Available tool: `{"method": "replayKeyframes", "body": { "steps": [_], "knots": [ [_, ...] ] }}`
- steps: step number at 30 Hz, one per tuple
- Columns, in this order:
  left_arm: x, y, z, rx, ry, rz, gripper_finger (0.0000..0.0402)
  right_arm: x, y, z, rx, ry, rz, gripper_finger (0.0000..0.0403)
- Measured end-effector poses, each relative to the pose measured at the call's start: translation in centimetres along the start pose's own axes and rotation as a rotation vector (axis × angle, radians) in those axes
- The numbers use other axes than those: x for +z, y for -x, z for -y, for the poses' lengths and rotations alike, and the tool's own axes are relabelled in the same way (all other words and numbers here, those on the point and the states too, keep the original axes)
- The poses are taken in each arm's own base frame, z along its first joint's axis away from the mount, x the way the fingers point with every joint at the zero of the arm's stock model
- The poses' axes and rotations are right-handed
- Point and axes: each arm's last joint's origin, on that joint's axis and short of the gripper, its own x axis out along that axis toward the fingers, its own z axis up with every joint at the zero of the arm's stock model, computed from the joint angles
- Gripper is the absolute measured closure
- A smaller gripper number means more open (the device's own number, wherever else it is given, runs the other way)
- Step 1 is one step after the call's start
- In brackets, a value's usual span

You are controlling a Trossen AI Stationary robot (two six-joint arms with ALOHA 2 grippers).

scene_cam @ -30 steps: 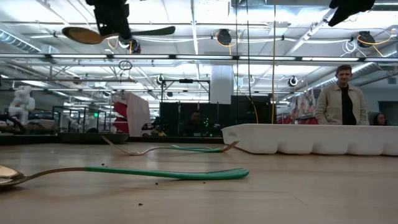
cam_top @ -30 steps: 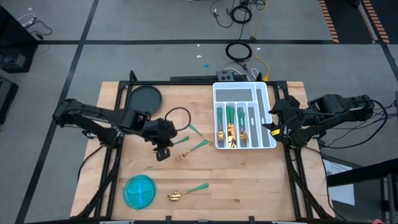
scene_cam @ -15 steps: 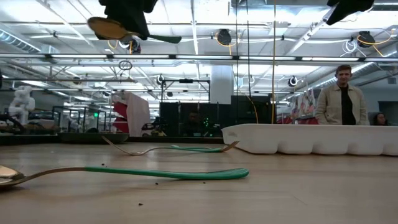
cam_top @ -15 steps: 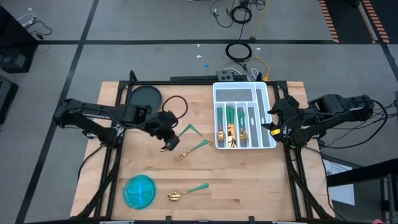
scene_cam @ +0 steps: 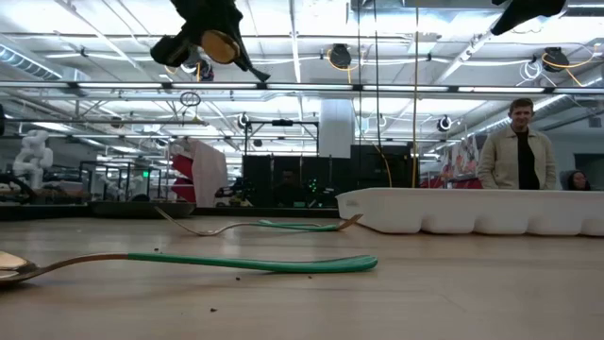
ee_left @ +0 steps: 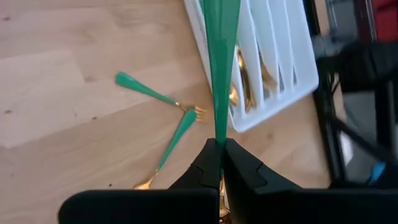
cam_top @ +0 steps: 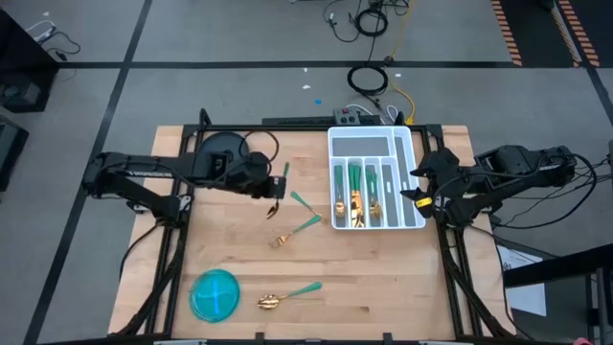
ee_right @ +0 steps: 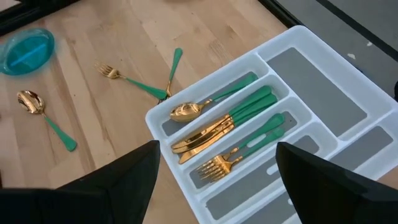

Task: Sort silverware
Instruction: Put the top green spoon into the left slot of the white silverware tray

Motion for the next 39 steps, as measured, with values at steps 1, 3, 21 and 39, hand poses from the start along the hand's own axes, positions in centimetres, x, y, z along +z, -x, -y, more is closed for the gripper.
{"method": "replayKeyframes", "body": {
  "steps": [1,3,21,39],
  "knots": [
    [0.3,0.0,-0.1,0.003,0.028,0.007,0.0396,0.0,0.0,0.0,0.001,-0.001,0.001,0.009],
    [0.9,-0.1,-0.3,0.005,0.079,0.008,0.0396,0.1,0.0,-0.1,0.006,-0.005,0.007,0.009],
    [4.3,-7.3,1.5,-0.197,0.212,0.016,0.0396,0.3,0.0,-0.3,0.028,-0.014,0.03,0.009],
    [7.5,-12.2,5.3,-0.281,0.157,0.051,0.0396,0.3,0.0,-0.3,0.029,-0.011,0.032,0.009]
  ]
}}
